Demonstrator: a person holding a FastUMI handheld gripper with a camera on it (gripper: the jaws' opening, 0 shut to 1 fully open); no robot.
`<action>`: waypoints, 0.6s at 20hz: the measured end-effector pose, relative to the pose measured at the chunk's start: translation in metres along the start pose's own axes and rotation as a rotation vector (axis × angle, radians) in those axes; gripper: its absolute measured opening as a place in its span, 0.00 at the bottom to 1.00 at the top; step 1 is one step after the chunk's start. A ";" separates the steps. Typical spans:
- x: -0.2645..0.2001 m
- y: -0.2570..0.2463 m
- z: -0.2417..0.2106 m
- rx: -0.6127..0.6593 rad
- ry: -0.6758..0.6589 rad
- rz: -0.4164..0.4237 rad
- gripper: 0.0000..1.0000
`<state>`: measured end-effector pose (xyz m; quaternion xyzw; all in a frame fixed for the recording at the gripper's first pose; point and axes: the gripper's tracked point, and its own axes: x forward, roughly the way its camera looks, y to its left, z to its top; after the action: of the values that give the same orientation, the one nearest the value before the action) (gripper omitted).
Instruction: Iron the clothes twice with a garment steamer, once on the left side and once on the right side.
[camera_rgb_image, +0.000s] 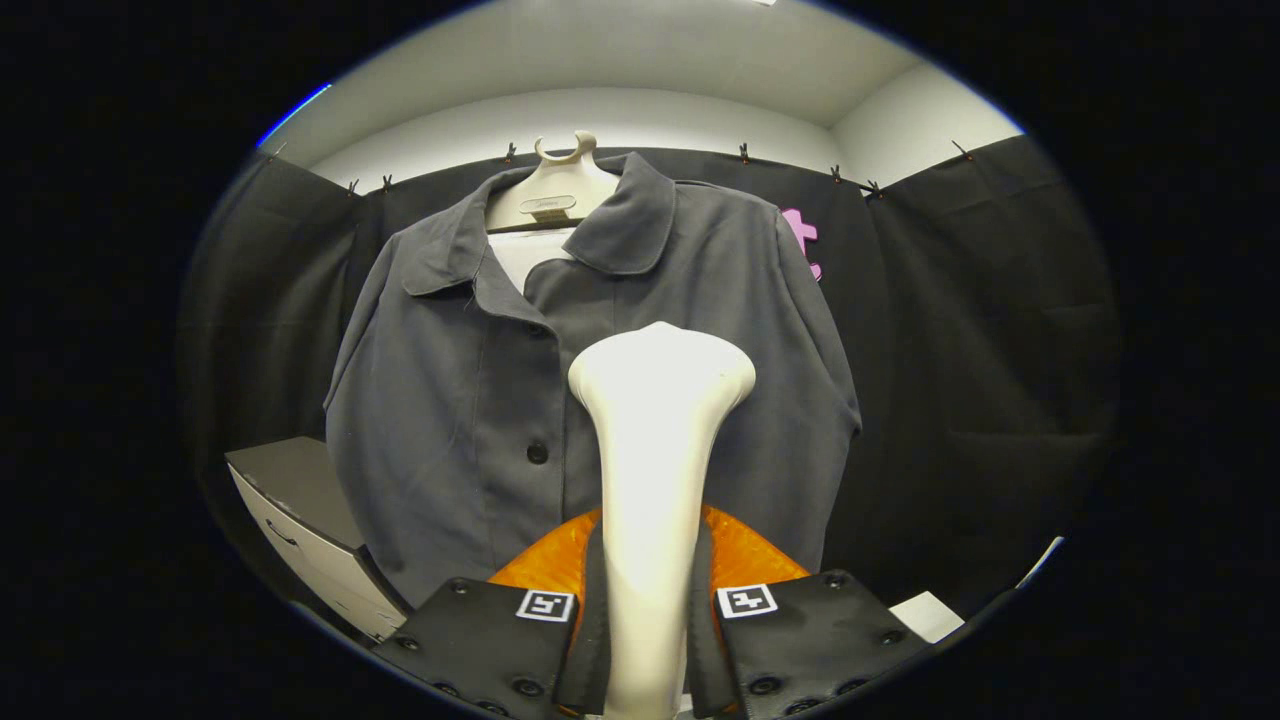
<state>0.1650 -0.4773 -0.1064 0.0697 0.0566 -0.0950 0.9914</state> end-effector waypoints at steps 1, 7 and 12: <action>0.001 0.000 -0.001 -0.001 -0.001 0.006 0.38; 0.003 0.000 -0.011 0.004 0.003 0.023 0.38; 0.000 0.003 -0.030 -0.018 0.016 0.021 0.38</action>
<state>0.1627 -0.4695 -0.1354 0.0620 0.0646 -0.0835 0.9925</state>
